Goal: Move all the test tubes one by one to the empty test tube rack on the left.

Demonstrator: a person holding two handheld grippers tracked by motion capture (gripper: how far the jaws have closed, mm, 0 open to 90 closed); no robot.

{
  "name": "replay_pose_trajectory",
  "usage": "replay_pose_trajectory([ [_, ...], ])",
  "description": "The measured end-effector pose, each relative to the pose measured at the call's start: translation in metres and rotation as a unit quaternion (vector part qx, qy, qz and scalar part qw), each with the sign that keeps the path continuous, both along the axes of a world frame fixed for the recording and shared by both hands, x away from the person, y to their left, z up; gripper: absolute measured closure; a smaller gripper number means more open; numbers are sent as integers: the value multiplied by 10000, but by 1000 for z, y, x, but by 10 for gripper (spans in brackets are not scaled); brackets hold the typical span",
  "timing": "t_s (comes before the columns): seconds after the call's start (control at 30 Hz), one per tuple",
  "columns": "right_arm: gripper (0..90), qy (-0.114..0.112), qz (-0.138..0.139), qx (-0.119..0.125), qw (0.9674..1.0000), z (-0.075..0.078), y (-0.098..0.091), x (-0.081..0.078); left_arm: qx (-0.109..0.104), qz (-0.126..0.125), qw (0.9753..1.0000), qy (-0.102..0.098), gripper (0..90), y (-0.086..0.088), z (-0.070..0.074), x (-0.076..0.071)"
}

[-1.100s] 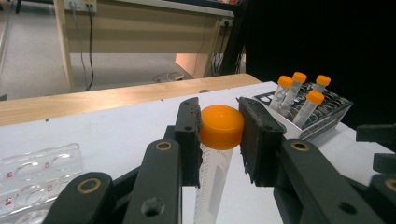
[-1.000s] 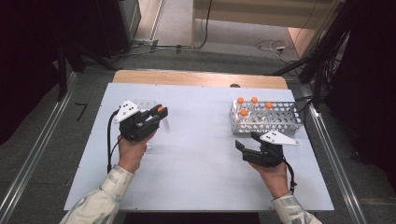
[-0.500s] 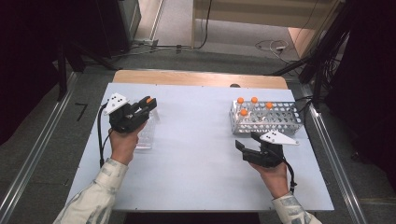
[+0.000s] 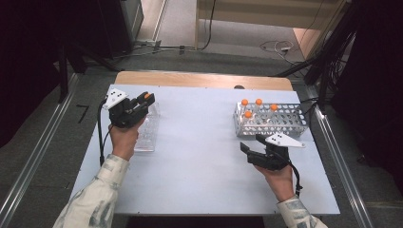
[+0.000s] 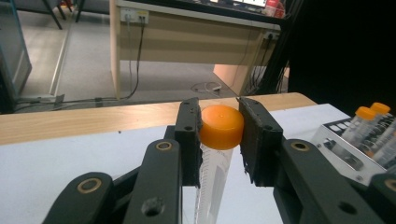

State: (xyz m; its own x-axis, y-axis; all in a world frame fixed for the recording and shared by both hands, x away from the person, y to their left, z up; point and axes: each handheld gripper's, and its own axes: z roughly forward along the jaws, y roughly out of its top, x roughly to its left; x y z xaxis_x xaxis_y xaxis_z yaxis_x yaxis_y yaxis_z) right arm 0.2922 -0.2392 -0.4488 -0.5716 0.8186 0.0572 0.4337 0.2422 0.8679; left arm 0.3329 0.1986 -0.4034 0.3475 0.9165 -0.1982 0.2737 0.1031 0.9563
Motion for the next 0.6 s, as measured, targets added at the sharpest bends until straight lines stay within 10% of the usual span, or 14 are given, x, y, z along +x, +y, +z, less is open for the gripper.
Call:
replay_pose_trajectory([
  [0.6,267,-2,-10,33,10000,0,-1,0,133,305,9994,-29,699,6,1,20],
])
